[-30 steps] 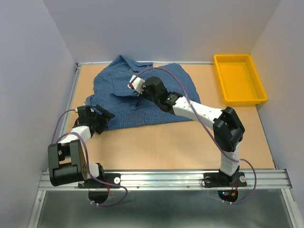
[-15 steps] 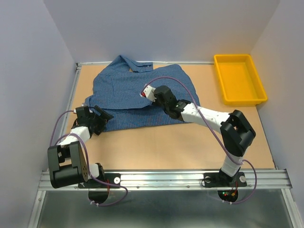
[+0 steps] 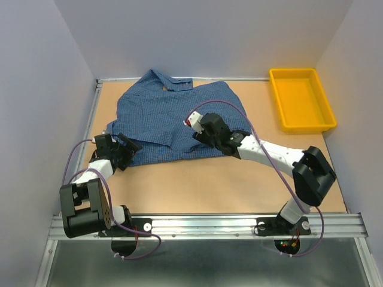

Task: Fold and stack the long sleeve shirts
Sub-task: Fold the shirt

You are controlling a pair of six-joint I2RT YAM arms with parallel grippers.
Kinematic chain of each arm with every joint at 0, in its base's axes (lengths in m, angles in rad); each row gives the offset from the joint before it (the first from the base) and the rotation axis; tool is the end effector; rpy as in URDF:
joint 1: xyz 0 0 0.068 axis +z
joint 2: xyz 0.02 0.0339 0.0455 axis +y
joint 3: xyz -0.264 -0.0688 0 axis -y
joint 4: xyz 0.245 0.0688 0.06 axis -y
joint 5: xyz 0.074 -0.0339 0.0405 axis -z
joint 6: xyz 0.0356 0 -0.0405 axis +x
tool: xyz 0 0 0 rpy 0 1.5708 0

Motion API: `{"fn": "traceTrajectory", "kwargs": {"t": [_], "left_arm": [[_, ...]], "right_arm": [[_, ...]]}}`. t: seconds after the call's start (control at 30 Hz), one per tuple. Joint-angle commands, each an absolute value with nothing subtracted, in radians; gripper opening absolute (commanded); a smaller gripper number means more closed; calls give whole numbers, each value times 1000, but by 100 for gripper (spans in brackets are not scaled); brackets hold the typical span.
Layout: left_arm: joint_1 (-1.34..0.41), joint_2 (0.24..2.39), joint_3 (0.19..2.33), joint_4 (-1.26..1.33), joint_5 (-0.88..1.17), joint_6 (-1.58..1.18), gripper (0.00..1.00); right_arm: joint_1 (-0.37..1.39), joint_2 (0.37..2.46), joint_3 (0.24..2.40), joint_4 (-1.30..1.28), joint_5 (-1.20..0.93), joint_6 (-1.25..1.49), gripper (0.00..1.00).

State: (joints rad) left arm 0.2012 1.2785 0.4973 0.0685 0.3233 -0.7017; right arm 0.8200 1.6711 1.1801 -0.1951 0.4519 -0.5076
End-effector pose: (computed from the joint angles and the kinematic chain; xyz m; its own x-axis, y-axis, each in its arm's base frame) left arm 0.2391 0.0372 0.1659 -0.5190 -0.7305 -0.4438 -0.3784 0.6619 -0.6471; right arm 0.2657 0.2620 0.2464 -0.1700 -0.8232 -0.5417 -0.5835 0.5271 -0.6179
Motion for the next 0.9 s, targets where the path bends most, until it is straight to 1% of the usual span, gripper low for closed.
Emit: {"fn": "traceTrajectory", "kwargs": {"t": [0.0,0.03,0.1,0.13,0.2,0.23,0.27,0.33,0.43,0.53,0.57,0.6,0.67,0.73,0.87], "left_arm": [[210,1243,492,2,314,-660,91],[210,1236,505,-27,316,-649,91],[210,1212,523,-55,311,-632,91],[210,1203,540,-84,308,-614,91],[210,1172,555,-107,305,-595,91],[210,1163,575,-138,298,-582,91],[212,1155,584,-150,295,-571,91],[210,1132,606,-176,288,-540,91],[210,1109,623,-192,284,-512,91],[210,1111,620,-176,296,-497,91],[210,1115,618,-170,305,-492,91],[210,1126,615,-155,323,-491,91],[210,1141,612,-141,347,-480,91],[212,1166,618,-130,373,-466,91],[210,1198,643,-135,396,-416,91]], "right_arm": [[831,1539,1164,-219,327,-327,70],[822,1523,1172,-239,299,-263,73],[802,1509,1186,-252,262,-184,75],[767,1503,1189,-256,243,-94,76],[709,1503,1195,-264,192,4,75],[677,1505,1196,-265,123,146,73],[614,1508,1193,-265,88,208,70],[562,1514,1183,-264,-47,311,69],[514,1519,1155,-253,-103,563,68],[483,1494,1069,-204,-145,737,70],[473,1483,1042,-146,-156,840,71],[466,1477,970,-105,-169,883,72],[465,1468,918,21,-202,922,73],[465,1477,896,60,-195,884,73],[445,1506,859,200,-192,678,72]]}}
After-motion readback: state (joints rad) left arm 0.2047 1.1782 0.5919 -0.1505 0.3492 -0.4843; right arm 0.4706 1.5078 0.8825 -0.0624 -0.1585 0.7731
